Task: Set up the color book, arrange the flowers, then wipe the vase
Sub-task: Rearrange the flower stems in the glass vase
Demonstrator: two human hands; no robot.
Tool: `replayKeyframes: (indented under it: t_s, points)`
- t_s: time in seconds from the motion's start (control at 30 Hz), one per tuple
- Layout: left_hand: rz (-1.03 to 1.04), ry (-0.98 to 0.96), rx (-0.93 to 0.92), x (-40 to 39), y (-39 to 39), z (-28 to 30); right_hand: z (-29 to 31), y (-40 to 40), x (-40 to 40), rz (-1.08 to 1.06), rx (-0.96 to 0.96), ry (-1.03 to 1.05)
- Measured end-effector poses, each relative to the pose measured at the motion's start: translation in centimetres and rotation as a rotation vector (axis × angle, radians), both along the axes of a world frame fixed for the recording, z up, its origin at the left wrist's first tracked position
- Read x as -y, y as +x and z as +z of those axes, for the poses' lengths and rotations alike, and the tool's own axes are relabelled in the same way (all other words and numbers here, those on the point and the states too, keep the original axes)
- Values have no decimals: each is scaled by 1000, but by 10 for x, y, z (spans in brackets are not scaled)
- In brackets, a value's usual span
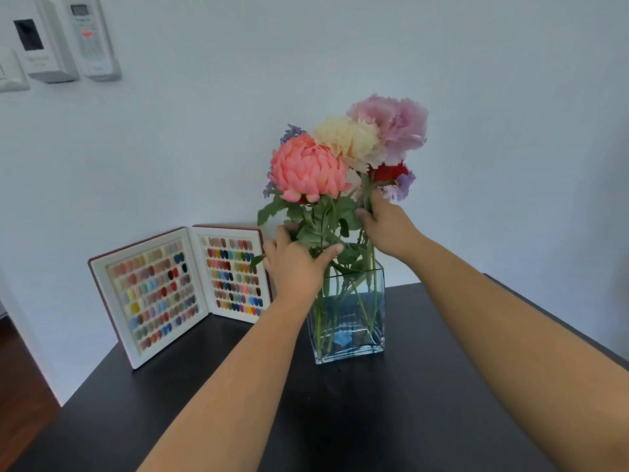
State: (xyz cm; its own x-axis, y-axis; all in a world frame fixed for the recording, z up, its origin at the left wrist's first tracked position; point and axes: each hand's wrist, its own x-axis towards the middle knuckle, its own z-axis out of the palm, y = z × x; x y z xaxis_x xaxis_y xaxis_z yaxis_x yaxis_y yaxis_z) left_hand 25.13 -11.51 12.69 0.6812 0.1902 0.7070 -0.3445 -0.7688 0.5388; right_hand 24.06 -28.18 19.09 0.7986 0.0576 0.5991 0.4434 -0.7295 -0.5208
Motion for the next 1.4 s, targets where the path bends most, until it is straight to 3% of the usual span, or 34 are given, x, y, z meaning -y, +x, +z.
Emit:
replayKeyframes:
  t_s: [0.2, 0.63, 0.9, 1.2, 1.4]
  points:
    - [-36, -63, 8, -3, -4, -9, -24, -5, -3, 78, 87, 132]
    - [-271, -243, 19, -13, -33, -40, -72, -27, -6, 127, 47, 404]
    - [-260, -125, -1, -13, -53, -59, -101, -38, -11, 162, 78, 413]
    - [-253, 1, 128, -19, -67, -67, -121, -33, 0, 67, 22, 429]
    - [-242, -252, 111, -28, -52, -68, -114, -16, 19, -1, -63, 661]
